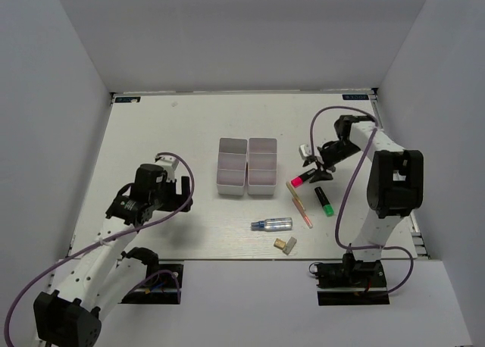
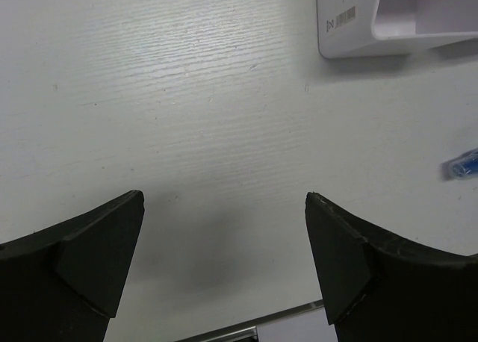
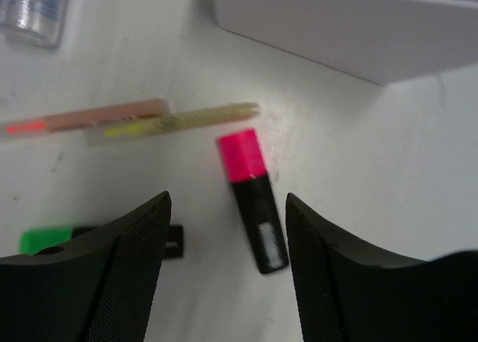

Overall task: Sort the stationery into containers
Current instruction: Pick up the pen from the center of the board.

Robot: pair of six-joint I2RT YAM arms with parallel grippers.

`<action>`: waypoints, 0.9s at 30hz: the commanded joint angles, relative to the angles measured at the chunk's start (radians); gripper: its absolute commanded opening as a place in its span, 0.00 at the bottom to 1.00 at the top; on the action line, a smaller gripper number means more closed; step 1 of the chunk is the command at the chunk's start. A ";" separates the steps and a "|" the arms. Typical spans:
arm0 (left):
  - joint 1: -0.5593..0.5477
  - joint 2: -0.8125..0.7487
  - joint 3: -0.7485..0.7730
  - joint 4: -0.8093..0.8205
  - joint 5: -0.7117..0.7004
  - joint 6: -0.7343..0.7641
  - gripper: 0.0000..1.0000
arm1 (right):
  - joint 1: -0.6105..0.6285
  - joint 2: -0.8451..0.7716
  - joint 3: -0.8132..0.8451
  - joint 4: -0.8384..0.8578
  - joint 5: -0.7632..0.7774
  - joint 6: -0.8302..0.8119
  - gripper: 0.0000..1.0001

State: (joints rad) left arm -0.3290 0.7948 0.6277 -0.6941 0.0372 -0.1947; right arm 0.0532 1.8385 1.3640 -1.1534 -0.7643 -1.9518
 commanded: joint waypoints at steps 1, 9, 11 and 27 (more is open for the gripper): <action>0.034 -0.028 -0.005 0.047 0.067 -0.015 0.99 | 0.042 -0.025 -0.095 -0.023 0.037 -0.230 0.65; 0.044 -0.026 -0.006 0.041 0.072 -0.011 0.99 | 0.082 0.019 -0.125 0.078 0.059 -0.147 0.65; 0.044 -0.029 -0.009 0.038 0.072 -0.008 0.99 | 0.089 0.024 -0.132 0.125 0.059 -0.115 0.65; 0.044 -0.026 -0.011 0.034 0.070 0.004 0.99 | 0.151 0.148 -0.023 0.143 0.154 -0.015 0.65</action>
State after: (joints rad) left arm -0.2897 0.7834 0.6250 -0.6716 0.0933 -0.1993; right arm 0.1978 1.9602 1.2900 -0.9855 -0.6384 -1.9598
